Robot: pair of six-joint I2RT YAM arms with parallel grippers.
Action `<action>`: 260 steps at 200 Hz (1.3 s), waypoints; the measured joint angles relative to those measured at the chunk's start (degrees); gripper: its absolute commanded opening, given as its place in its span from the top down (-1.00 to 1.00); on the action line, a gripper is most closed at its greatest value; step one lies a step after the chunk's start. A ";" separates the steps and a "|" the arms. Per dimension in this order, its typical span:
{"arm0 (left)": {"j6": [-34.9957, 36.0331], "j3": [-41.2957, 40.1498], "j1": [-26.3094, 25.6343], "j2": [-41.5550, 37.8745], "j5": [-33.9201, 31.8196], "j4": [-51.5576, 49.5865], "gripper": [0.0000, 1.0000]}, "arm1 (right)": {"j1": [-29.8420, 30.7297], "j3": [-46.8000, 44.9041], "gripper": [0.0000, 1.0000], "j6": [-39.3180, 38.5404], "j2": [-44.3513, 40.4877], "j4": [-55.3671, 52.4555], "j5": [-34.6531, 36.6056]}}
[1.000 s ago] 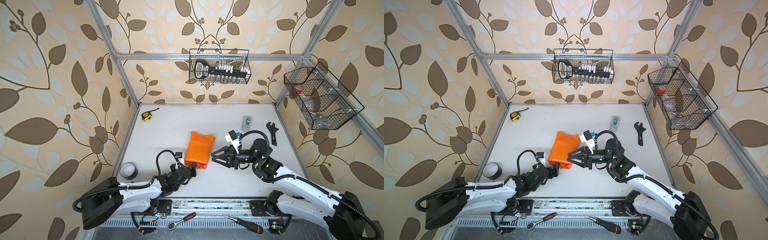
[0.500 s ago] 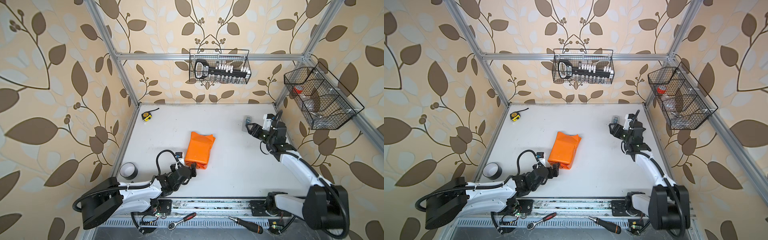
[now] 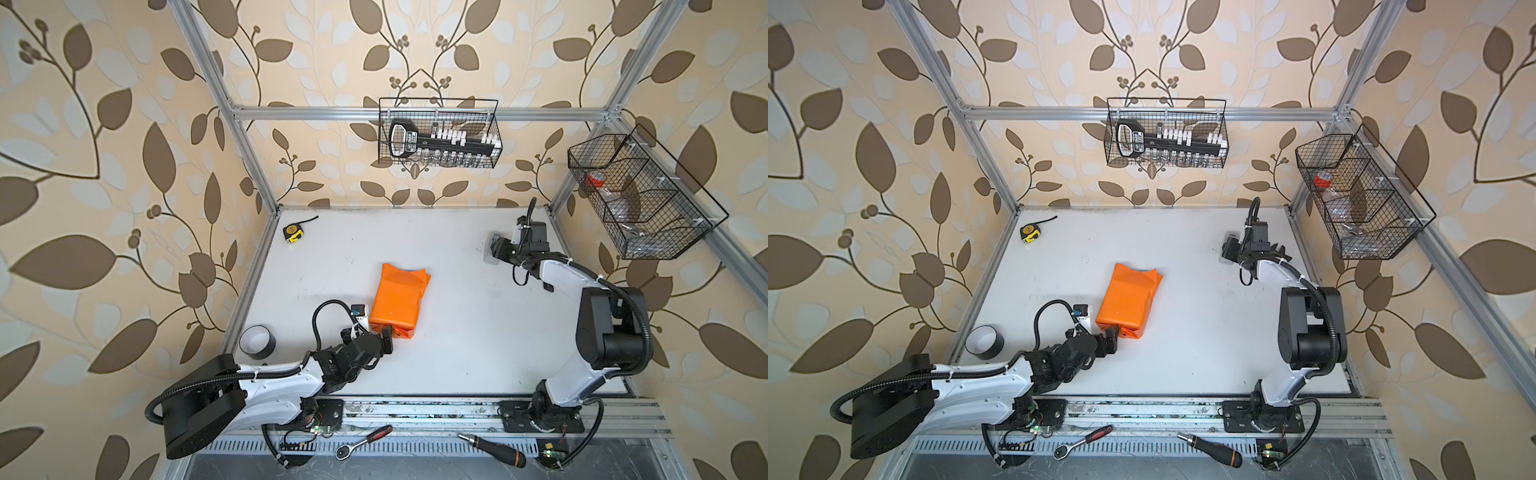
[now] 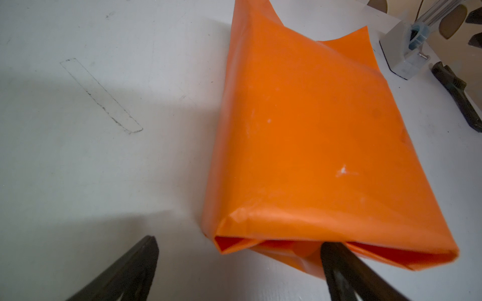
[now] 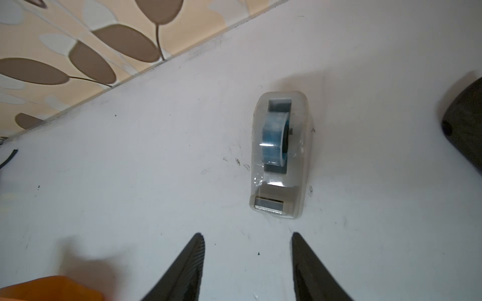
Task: Wrap a gift box in wrapping paper
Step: Tear off the tape with the cutter.
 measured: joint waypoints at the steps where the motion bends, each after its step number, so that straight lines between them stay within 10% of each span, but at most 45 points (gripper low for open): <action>1: -0.02 0.00 0.00 -0.02 0.00 -0.02 -0.98 | 0.00 0.04 -0.02 -0.09 0.17 0.00 0.02; 260: -0.17 -0.57 0.00 -0.76 0.07 -0.72 -0.98 | -2.40 11.80 0.29 0.96 15.56 0.02 -6.43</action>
